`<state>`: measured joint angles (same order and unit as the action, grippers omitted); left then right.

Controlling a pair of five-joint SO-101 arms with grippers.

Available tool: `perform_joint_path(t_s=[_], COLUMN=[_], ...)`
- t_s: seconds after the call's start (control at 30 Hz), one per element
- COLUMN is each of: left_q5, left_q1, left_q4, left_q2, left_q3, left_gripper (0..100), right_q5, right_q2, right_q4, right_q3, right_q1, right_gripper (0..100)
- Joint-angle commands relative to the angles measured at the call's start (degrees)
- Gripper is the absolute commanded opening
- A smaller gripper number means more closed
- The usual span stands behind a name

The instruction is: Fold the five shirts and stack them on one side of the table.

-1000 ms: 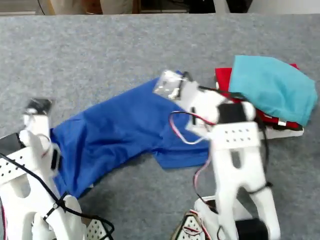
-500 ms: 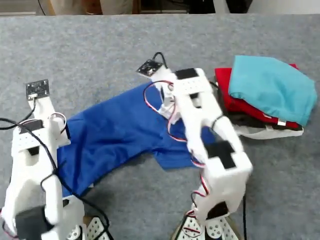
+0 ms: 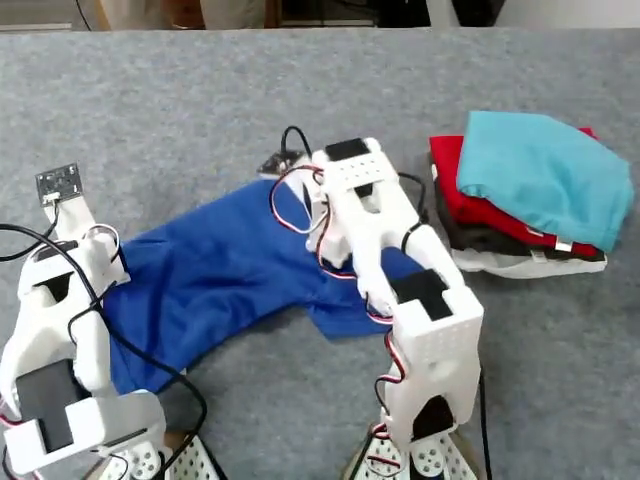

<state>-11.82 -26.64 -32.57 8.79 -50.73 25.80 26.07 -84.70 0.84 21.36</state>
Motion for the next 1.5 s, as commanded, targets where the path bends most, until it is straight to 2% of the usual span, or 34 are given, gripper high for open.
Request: perform_joint_path(t_s=[0.0, 0.23, 0.37, 0.47, 0.67, 0.87, 1.0, 1.17, 1.33, 1.47], left_q5=[-0.18, -0.18, -0.18, -0.18, -0.18, -0.18, -0.18, -0.18, -0.18, 0.09], left_q1=[-0.70, -0.53, -0.53, -0.53, -0.53, -0.62, -0.62, -0.70, -0.79, -1.93], left_q4=[-0.09, -0.18, -0.18, -0.18, -0.18, -0.18, -0.18, -0.18, 0.00, 0.18], left_q2=[0.04, -0.04, -0.04, -0.04, -0.04, -0.04, -0.04, -0.04, -0.04, -0.13], left_q3=[2.46, 2.37, 2.29, 2.29, 2.20, 2.20, 2.20, 2.20, 3.08, 5.01], left_gripper=[2, 2, 2, 2, 2, 2, 2, 2, 2, 2], right_q5=[-0.18, 2.99, 2.99, 3.08, 6.24, 6.59, 7.30, 9.32, 9.32, 9.76], right_q2=[-5.76, -23.52, -26.15, -24.48, -25.54, -34.95, -32.57, -23.25, -20.53, -20.44], right_q4=[-0.70, 1.93, 6.07, 5.80, -2.64, -7.82, -4.92, -3.69, -4.13, -2.37], right_q3=[4.53, 21.93, 28.53, 29.05, 28.00, 16.13, 12.88, 15.08, 16.40, 23.34], right_q1=[1.45, 2.59, 2.59, 3.65, 10.42, 4.97, -0.31, -1.71, -0.48, 4.53], right_gripper=[0.2, 0.2, 0.2, 0.2, 0.2, 0.2, 0.2, 0.2, 0.2, 0.2])
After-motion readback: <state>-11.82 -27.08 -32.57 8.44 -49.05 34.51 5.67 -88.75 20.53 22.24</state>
